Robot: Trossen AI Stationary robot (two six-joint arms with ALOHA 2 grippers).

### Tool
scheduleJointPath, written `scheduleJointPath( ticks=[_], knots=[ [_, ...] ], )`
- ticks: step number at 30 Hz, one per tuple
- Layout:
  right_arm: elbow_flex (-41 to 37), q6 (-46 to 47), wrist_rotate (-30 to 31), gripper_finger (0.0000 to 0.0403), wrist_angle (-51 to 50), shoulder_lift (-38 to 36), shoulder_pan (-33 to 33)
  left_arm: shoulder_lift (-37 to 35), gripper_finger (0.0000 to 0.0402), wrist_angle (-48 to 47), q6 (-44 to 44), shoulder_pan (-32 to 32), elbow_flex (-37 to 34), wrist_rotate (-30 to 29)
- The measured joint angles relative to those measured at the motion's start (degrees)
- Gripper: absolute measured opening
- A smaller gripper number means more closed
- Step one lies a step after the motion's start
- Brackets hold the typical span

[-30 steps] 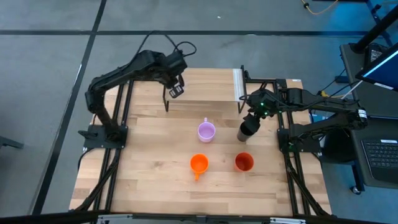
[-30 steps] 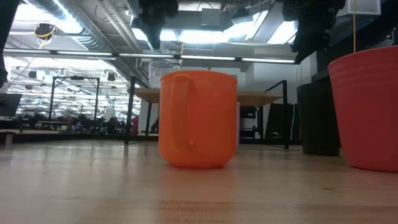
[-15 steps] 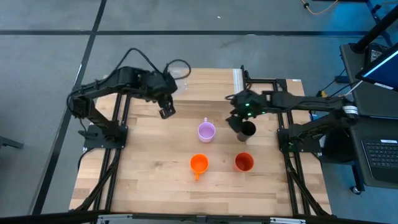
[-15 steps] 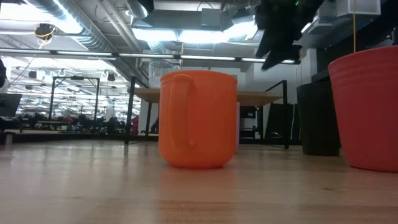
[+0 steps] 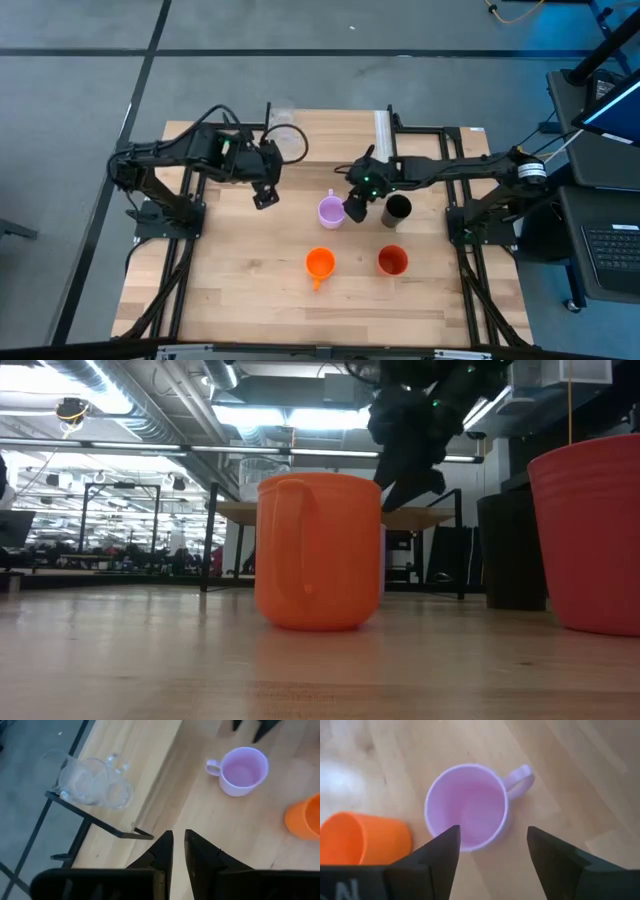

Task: Stack small to large cups/mugs on shelf
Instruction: Put the pink mug on the shelf

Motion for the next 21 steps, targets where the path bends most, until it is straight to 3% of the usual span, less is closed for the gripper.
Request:
scheduleJointPath(
  ticks=[14,21],
  knots=[
    [0.05,-0.16,3.22,0.0232,3.0,5.86,0.55,-1.09,0.0041,0.02,-3.25,-2.52,-12.29,-0.74],
    [0.92,-0.11,2.73,0.0232,3.54,10.77,0.73,-1.08,0.0041,0.87,-5.32,-2.16,-14.03,-1.03]
  ],
)
